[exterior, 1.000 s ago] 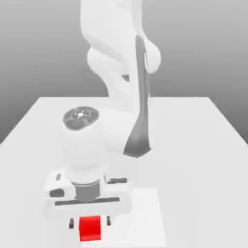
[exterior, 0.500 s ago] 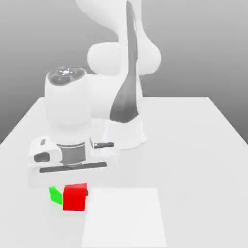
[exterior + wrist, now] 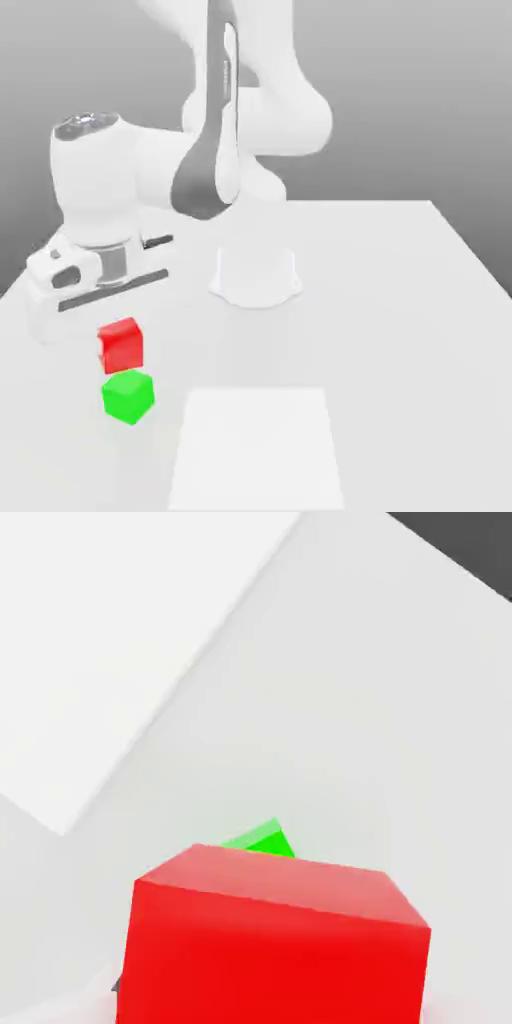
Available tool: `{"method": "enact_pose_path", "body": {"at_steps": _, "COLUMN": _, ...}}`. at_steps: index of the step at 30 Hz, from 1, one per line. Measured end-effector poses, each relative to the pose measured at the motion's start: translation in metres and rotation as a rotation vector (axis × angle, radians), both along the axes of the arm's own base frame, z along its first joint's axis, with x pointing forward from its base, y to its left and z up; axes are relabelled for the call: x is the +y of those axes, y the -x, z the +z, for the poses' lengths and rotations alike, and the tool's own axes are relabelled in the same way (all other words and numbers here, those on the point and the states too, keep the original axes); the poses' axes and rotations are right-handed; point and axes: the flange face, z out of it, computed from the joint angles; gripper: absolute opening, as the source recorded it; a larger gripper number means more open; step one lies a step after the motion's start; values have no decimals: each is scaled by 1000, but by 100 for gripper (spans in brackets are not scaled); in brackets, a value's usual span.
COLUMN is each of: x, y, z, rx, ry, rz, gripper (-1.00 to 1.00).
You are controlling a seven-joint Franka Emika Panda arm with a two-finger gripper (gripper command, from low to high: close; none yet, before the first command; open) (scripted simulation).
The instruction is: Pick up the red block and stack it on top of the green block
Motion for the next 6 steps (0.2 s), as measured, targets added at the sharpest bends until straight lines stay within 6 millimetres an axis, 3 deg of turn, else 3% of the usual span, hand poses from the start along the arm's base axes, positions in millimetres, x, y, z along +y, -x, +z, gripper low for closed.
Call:
{"method": "enact_pose_path", "body": {"at_steps": 3, "x": -1, "y": 3, "z": -21, "rx": 4, "ry": 3, "rz": -4, "gripper": -100}}
{"method": "enact_pose_path", "body": {"at_steps": 4, "x": -1, "y": 4, "z": -25, "rx": 5, "ry": 4, "rz": -6, "gripper": 100}}
{"method": "enact_pose_path", "body": {"at_steps": 6, "x": -1, "y": 4, "z": -25, "rx": 5, "ry": 4, "rz": -6, "gripper": 100}}
